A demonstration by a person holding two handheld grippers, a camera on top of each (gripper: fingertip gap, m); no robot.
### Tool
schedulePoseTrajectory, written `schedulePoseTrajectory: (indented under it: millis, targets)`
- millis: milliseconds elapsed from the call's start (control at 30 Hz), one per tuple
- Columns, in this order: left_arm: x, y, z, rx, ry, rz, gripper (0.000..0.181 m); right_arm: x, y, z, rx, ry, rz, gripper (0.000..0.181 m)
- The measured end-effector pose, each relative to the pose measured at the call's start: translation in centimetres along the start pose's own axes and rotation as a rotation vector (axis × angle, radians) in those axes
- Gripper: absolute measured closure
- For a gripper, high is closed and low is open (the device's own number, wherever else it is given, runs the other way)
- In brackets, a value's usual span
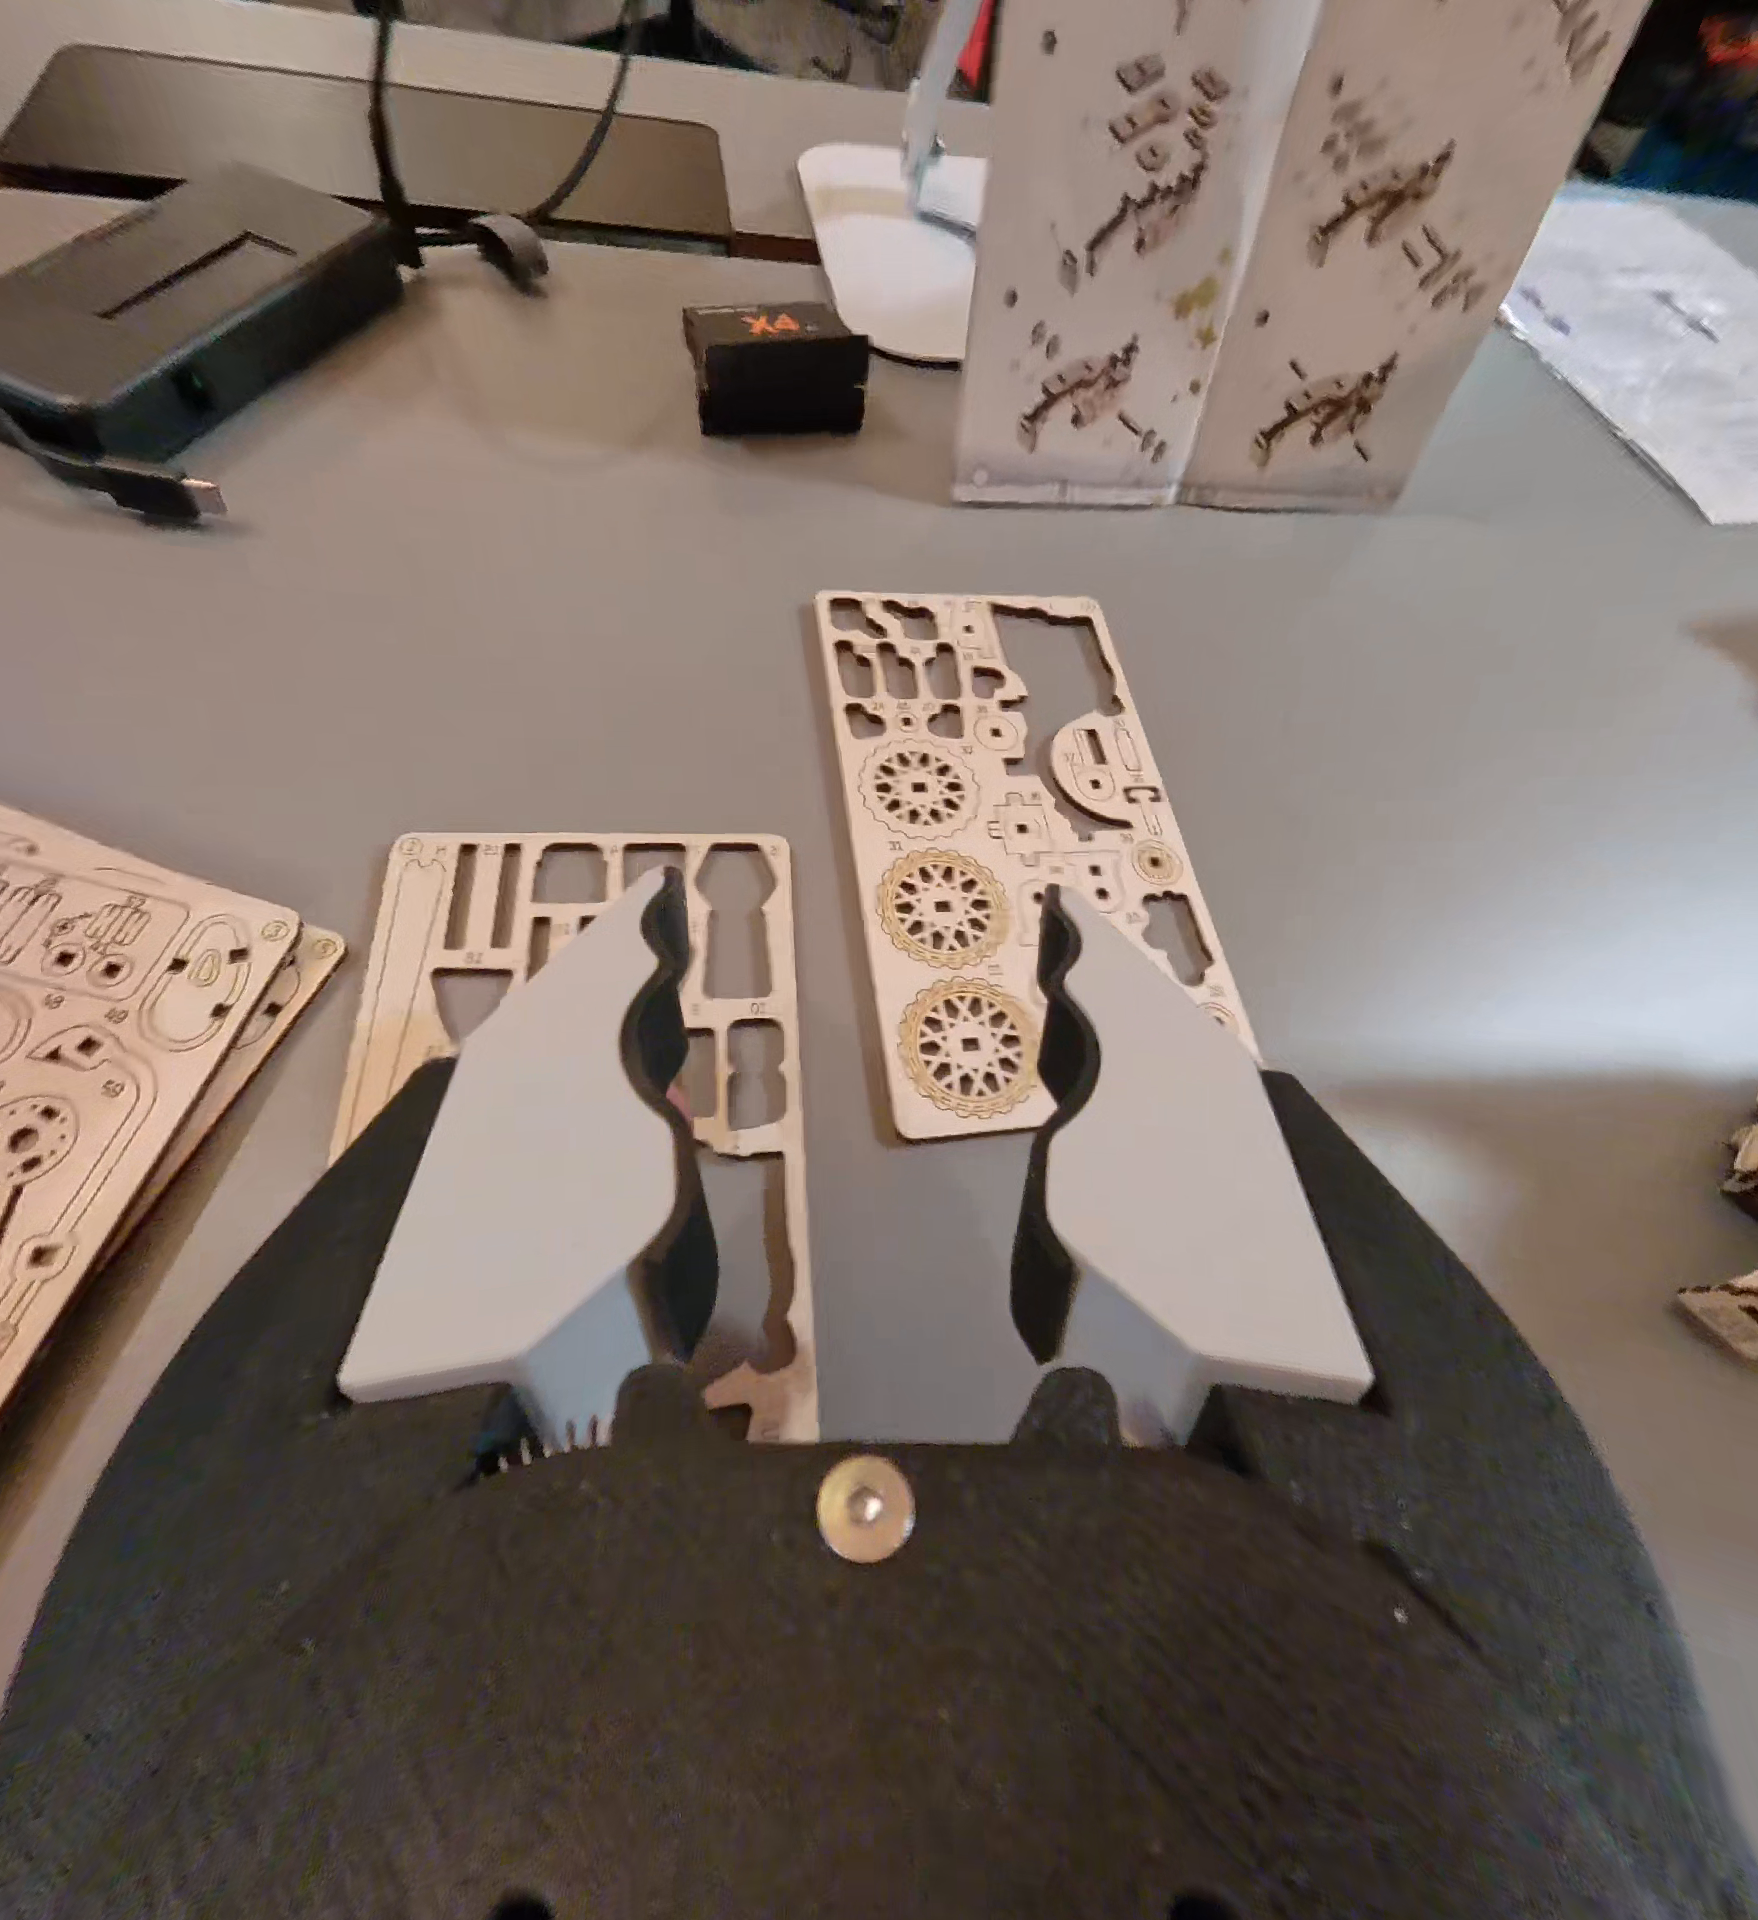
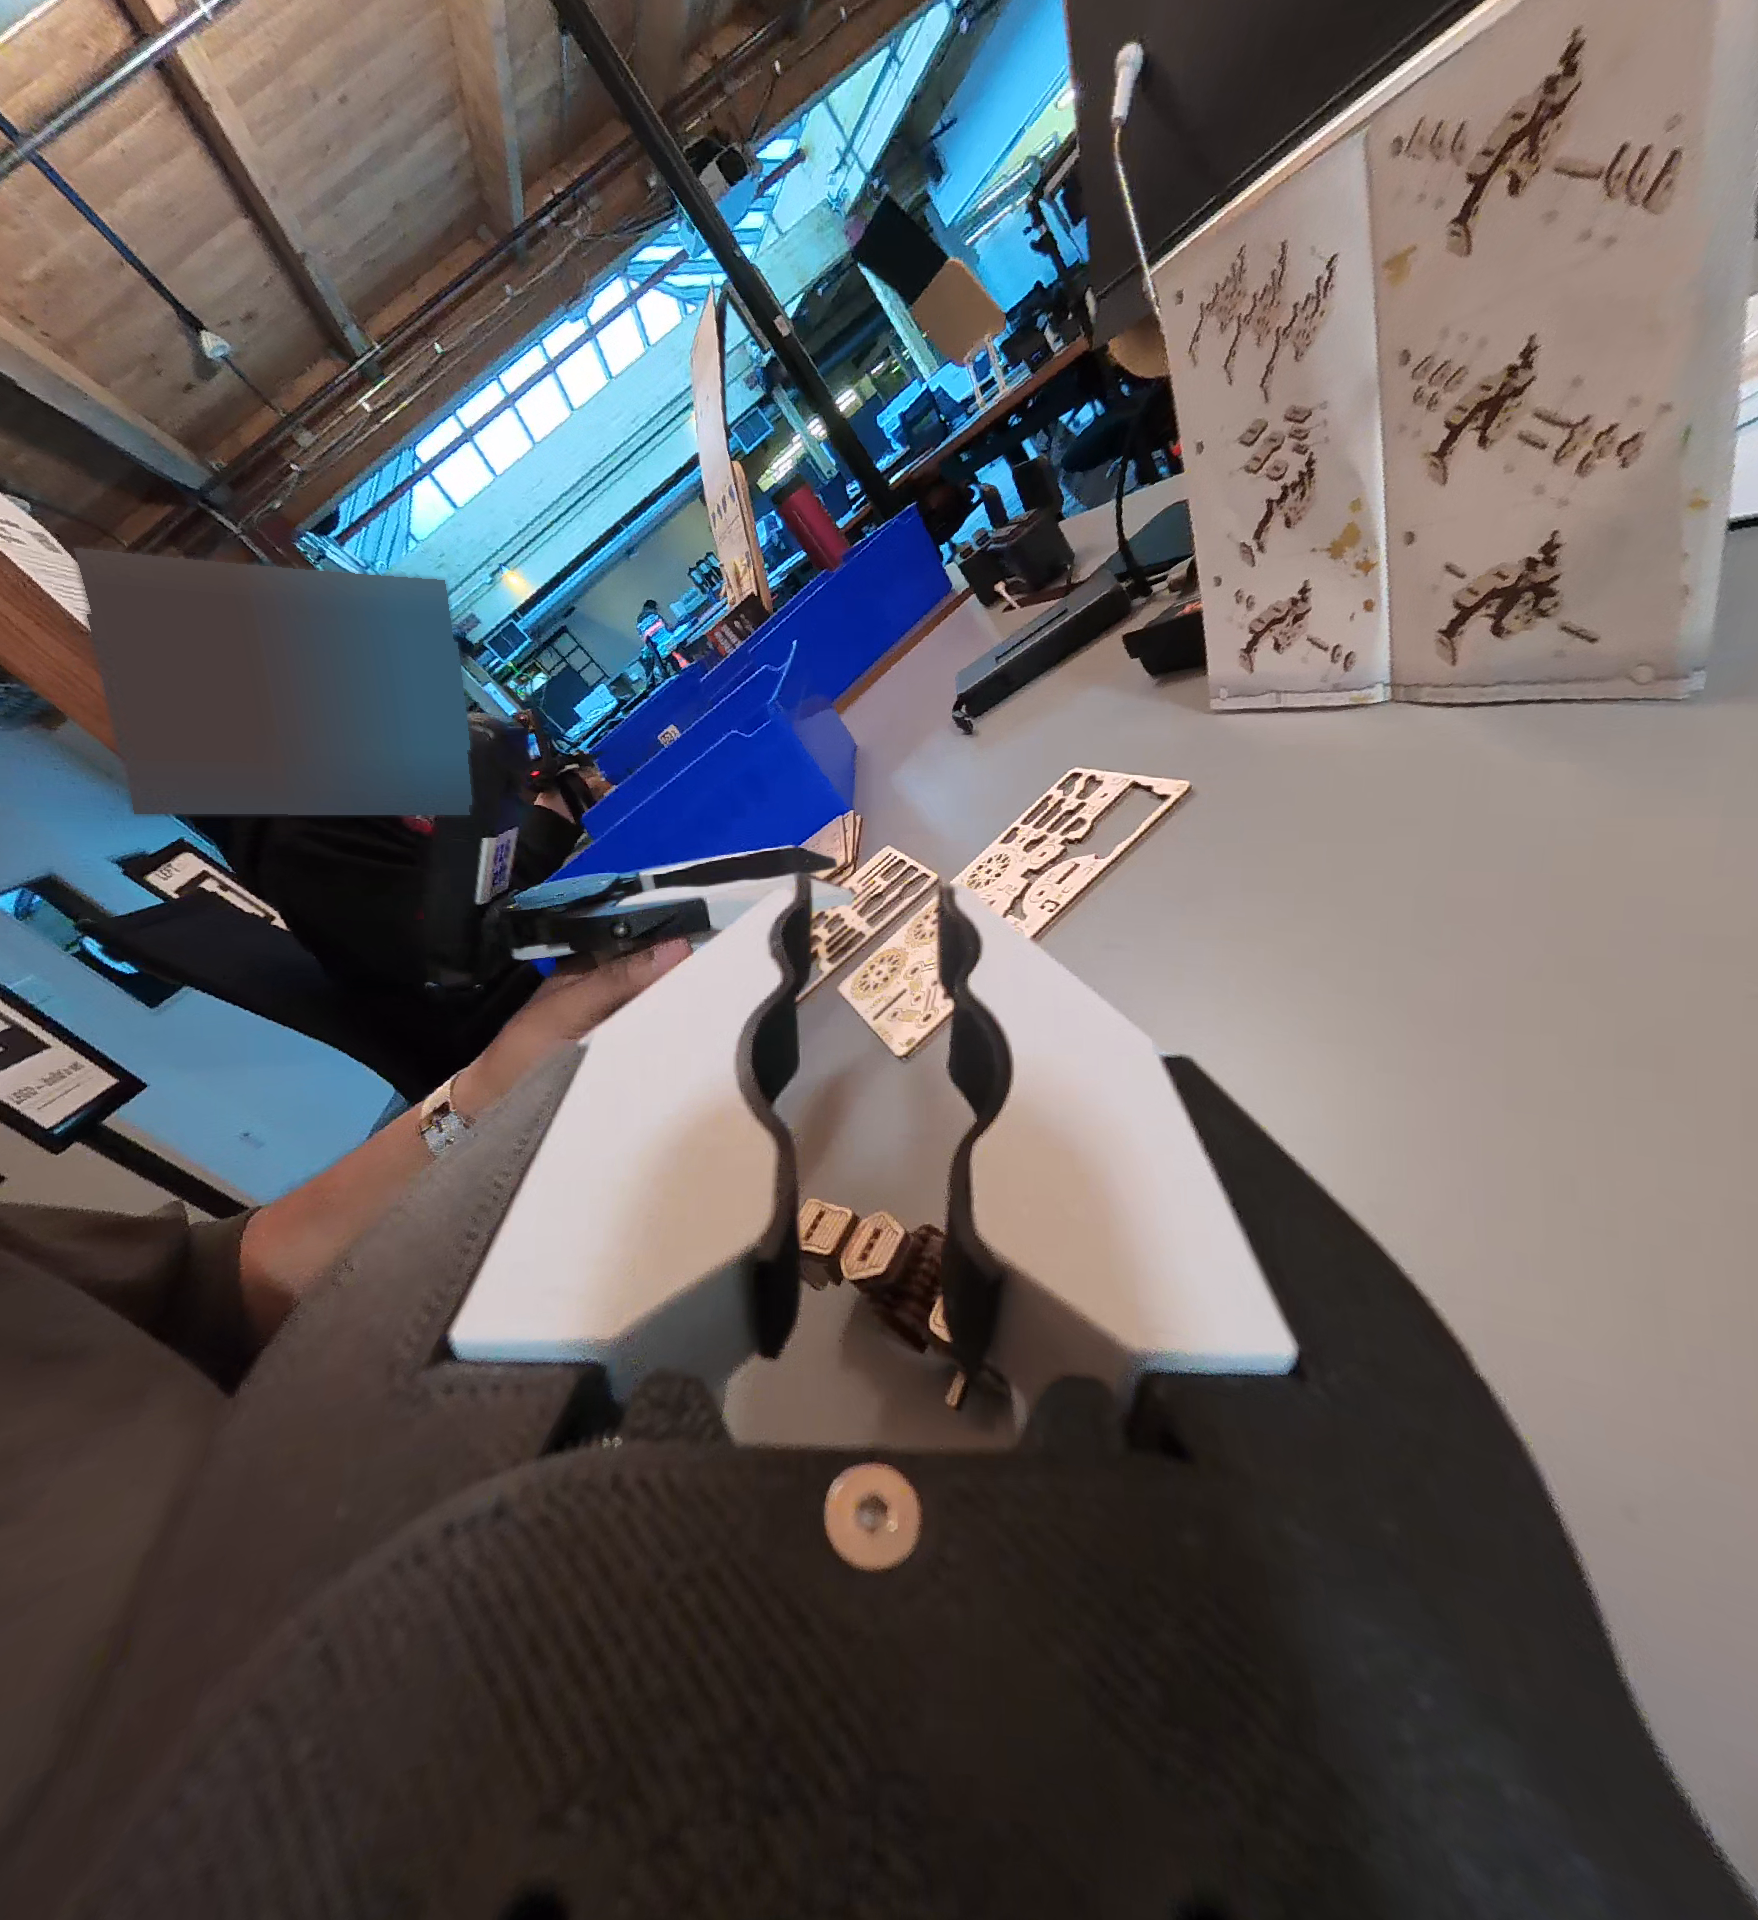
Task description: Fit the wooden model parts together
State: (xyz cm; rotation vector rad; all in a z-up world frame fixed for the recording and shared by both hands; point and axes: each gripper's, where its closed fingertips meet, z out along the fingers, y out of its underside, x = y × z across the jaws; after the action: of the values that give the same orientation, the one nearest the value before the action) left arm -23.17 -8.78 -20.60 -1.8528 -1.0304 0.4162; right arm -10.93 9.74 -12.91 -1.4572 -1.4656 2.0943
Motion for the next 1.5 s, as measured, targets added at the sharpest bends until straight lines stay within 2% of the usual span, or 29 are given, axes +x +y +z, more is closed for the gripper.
schedulePoseTrajectory:
  millis: [100,333,533,633,733,900,1100,1300,1400,1500]
  targets:
    - [2.0,0.4,0.3,-0.024,0.043,0.087,0.101,0.1,0.0,-0.1,-0.005,0.016,-0.045,0.16]
    - [4.6,1.9,2.2,-0.13,0.008,0.235,0.068,0.6,0.0,-0.8,0.0,0.067,-0.097,0.162]
    - [5.1,3.9,3.6,-0.264,-0.004,0.284,0.054,0.5,-0.1,-1.9,0.019,0.091,-0.1,0.163]
    - [5.3,4.4,3.8,-0.306,0.042,0.213,0.059,0.6,0.0,-2.1,0.018,0.098,-0.097,0.163]
    - [5.3,4.0,3.8,-0.287,0.058,0.207,0.083,0.6,0.0,-2.3,0.021,0.104,-0.096,0.164]
    - [5.6,4.0,3.5,-0.279,0.085,0.262,0.084,0.5,0.0,-2.4,0.023,0.109,-0.101,0.164]
    - [6.7,2.5,2.6,-0.186,0.09,0.349,0.085,0.4,0.2,-2.3,0.015,0.105,-0.101,0.164]
    - [8.1,1.8,2.0,-0.157,0.131,0.339,0.085,0.8,0.4,-2.1,-0.001,0.118,-0.101,0.163]
    - [8.2,2.0,2.1,-0.166,0.139,0.326,0.085,2.6,1.2,-0.8,-0.13,0.189,-0.105,0.158]
    - [8.5,2.2,2.3,-0.17,0.156,0.297,0.085,2.9,3.2,1.8,-0.379,0.131,0.004,0.147]
